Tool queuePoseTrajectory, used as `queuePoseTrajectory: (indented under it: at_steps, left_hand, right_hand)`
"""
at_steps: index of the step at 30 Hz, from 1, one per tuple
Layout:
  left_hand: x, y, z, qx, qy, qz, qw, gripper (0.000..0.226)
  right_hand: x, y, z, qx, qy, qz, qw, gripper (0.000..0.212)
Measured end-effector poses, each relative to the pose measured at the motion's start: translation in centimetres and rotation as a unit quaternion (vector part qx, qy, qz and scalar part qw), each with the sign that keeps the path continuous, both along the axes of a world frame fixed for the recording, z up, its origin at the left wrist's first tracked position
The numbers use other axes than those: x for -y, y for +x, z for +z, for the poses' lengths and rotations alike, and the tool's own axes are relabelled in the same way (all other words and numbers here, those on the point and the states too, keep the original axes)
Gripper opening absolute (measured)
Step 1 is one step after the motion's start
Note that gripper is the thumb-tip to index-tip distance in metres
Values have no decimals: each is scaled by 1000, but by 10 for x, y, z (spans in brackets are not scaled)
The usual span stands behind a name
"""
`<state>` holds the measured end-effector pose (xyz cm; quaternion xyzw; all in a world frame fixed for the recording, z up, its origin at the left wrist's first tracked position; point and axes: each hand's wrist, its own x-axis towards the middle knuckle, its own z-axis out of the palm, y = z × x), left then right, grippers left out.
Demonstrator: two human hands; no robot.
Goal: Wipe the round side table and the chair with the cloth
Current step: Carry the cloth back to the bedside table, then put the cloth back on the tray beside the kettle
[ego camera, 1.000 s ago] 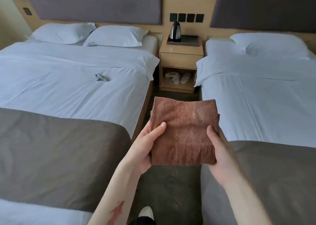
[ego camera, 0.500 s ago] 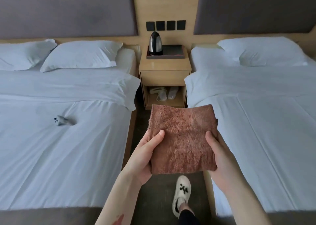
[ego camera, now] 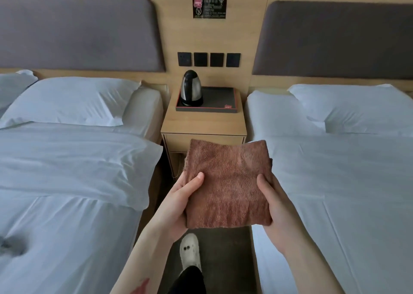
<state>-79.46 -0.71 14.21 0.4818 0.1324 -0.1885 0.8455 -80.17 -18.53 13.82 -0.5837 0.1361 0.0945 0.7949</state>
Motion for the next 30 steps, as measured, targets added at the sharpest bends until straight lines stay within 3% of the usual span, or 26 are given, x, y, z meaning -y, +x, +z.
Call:
queuePoseTrajectory:
  at_steps: [4, 8, 12, 15, 24, 28, 30]
  left_hand:
    - [-7, 108, -18, 6, -9, -17, 1000, 37]
    - [-24, 237, -30, 12, -6, -34, 999, 29]
    - [-46, 367, -20, 18, 0, -71, 997, 27]
    - [-57, 436, -8, 19, 1, -86, 996, 29]
    - [-58, 554, -22, -22, -20, -80, 996, 32]
    - [-54, 580, -62, -84, 7, -64, 994, 30]
    - [-47, 596, -91, -116, 22, -49, 992, 28]
  right_hand:
    - [-5, 102, -12, -16, 20, -5, 1000, 53]
    - [-23, 224, -23, -24, 15, -42, 999, 62]
    - [-47, 343, -19, -35, 51, -89, 994, 41]
    - [-57, 405, -11, -47, 66, -110, 991, 36]
    - [-59, 522, -22, -73, 23, -94, 993, 37]
    - [-57, 555, -57, -127, -9, -85, 988, 13]
    - [-52, 574, -82, -142, -25, -71, 987, 14]
